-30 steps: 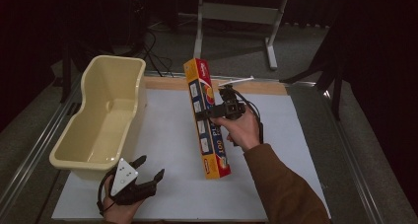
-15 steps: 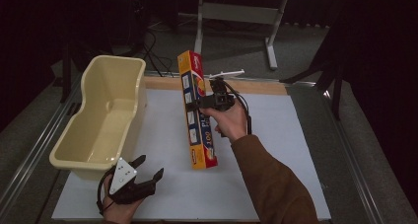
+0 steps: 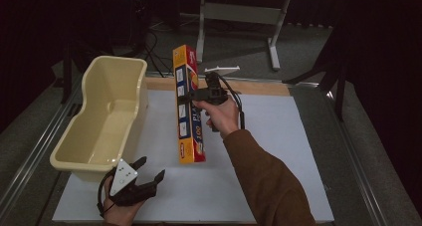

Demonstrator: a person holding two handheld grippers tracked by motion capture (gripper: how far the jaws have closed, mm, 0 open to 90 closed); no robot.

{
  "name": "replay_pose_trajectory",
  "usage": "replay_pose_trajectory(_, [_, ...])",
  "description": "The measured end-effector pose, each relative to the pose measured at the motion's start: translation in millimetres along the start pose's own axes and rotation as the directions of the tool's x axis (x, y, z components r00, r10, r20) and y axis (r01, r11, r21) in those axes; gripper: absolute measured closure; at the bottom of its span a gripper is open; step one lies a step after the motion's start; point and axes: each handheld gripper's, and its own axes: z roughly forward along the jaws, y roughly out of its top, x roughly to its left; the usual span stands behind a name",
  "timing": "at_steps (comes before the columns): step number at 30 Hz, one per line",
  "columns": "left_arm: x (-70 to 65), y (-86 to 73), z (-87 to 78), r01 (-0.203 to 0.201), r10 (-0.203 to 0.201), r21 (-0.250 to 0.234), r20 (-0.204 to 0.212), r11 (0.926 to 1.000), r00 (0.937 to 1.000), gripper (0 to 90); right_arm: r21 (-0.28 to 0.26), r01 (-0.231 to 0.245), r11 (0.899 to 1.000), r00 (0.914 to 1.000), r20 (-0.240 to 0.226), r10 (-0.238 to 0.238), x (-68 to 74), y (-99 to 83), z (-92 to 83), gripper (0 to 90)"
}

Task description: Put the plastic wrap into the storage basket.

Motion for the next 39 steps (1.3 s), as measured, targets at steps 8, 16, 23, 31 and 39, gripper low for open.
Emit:
replay_pose_trajectory(8, [0.1,0.1,1.2,0.009,-0.009,0.004,0.015,1.0000,0.9998,27.1,-0.005,-0.010,1.000,0.9998,-0.015,0.009,10.3,9.3,10.6,41.5])
replay_pose_trajectory(16, [-1.9,-1.3,0.7,0.004,-0.004,0.005,0.025,1.0000,0.9997,26.1,-0.012,-0.074,0.997,0.9937,-0.085,0.073,14.1,20.6,21.6,41.5])
replay_pose_trajectory(23, [-1.0,-1.8,0.0,0.013,-0.013,-0.002,0.034,0.9999,0.9993,24.4,-0.020,-0.086,0.996,0.9910,-0.105,0.083,23.6,27.5,34.1,41.6])
replay_pose_trajectory(31, [0.1,-2.5,-2.7,0.018,-0.018,-0.005,0.043,0.9998,0.9989,23.3,-0.021,-0.092,0.996,0.9882,-0.125,0.088,38.1,33.7,48.0,41.6])
replay_pose_trajectory(39, [-0.1,-2.9,-1.3,0.009,-0.009,-0.006,0.045,0.9999,0.9990,23.2,-0.025,-0.084,0.996,0.9865,-0.143,0.080,58.5,37.6,57.0,41.6])
